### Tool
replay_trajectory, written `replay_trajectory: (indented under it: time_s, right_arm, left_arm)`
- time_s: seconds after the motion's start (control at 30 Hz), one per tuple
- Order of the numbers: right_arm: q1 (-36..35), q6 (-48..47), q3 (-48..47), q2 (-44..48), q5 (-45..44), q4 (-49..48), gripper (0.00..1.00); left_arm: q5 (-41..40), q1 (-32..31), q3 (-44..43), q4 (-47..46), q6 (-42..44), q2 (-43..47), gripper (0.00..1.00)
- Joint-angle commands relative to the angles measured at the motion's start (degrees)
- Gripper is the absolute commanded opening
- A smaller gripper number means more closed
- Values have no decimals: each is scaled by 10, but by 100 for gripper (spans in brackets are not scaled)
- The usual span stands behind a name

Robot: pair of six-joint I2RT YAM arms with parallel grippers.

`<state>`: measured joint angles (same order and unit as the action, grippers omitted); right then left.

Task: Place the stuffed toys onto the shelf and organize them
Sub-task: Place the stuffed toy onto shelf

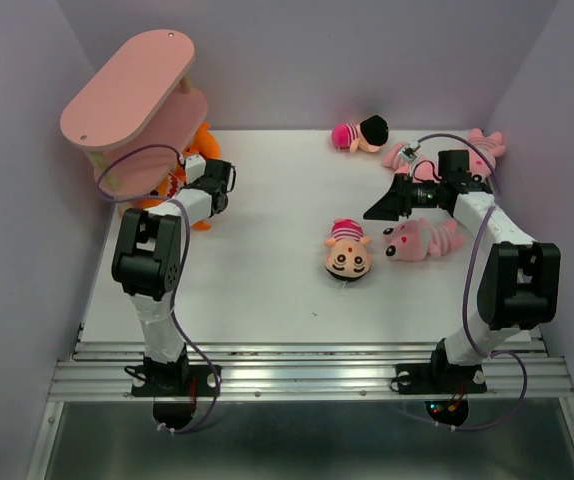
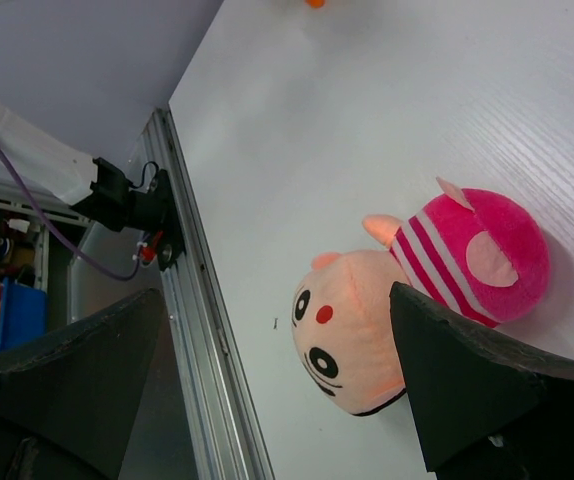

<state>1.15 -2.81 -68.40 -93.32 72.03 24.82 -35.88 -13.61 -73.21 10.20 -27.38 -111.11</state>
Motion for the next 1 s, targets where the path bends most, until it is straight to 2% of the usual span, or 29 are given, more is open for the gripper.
replay_trajectory:
  time_s: [0.0,0.27,0.57,0.97]
  right_arm:
    - [4,-9,4,16,18,-16,100]
    - [10,-11,3,17,21,-14,100]
    - [10,-14,2,18,26,-12,100]
    - [10,-15,2,18,27,-11,100]
  left_arm:
    - [21,10,39,-31,8,67,0]
    - [105,24,109,-99,28,147,0]
    - [257,90,198,-208,54,222,0]
    - [346,150,218,-261,63,228,0]
